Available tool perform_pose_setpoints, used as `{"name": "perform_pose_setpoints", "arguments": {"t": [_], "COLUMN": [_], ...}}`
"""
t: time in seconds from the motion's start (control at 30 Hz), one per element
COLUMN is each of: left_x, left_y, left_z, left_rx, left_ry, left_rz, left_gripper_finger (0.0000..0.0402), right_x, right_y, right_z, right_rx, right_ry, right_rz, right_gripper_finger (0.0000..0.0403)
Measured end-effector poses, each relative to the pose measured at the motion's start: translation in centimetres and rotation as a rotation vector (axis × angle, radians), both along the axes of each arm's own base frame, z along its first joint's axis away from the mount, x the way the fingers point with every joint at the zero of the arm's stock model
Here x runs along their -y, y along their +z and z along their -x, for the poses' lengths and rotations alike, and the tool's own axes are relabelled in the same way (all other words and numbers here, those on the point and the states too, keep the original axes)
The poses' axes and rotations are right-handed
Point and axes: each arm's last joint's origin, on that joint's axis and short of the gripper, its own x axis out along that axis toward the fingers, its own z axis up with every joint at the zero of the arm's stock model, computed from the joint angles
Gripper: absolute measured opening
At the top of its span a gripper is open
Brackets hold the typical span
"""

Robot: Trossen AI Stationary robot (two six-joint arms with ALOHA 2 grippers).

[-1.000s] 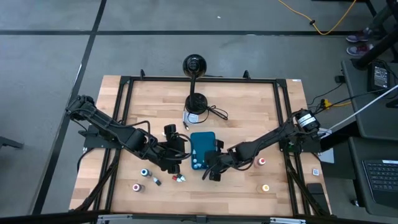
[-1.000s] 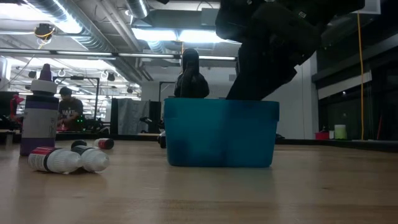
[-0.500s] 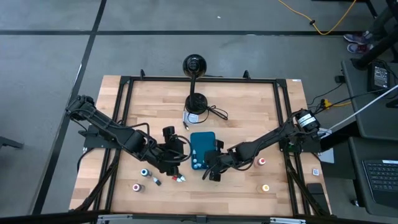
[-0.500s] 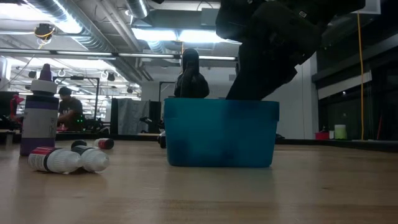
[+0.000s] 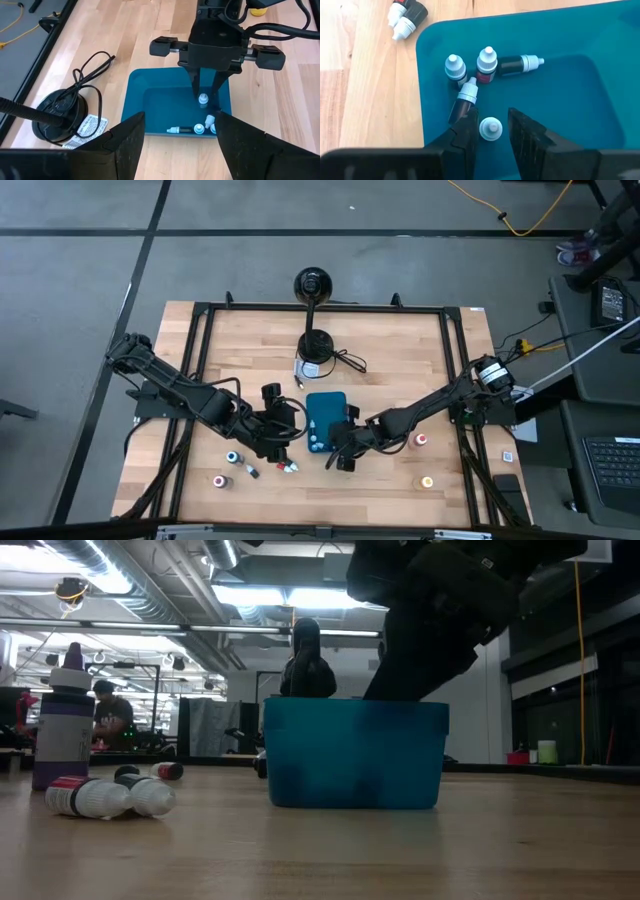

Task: Pick & Place food coloring
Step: Put the orange big food coloring bottle into the bin

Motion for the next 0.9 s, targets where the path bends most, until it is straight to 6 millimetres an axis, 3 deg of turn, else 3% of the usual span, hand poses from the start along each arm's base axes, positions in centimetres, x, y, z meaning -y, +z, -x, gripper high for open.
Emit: {"name": "perform_pose_setpoints", "arguments": {"t": [0.13,0.37,0.53,0.67,0.9], "left_x": [0.0,0.1,0.9,2.0,4.0], "left_y": [0.0,-0.2,-0.4,-0.5,-0.4], "left_z": [0.0,0.2,1.1,2.3,4.7], "left_rx": [-0.004,-0.018,-0.035,-0.013,0.084], "left_ry": [0.001,0.009,0.019,0.059,0.121], "left_rz": [-0.001,0.023,-0.005,-0.07,-0.192], "left_gripper_finger": [0.0234,0.0232,0.0234,0.0232,0.0233], "right_x": [-0.1,-0.1,0.4,1.0,1.4], "right_y": [0.5,3.6,5.8,7.3,10.2], "right_z": [-0.2,-0.5,0.4,2.2,7.8], "right_rx": [0.009,0.062,-0.016,-0.139,-0.339], "right_ry": [0.013,0.059,0.048,0.005,-0.122], "right_rz": [0.007,0.028,0.055,0.064,0.055], "right_gripper_finger": [0.0108,0.0108,0.0108,0.0108,0.0108]}}
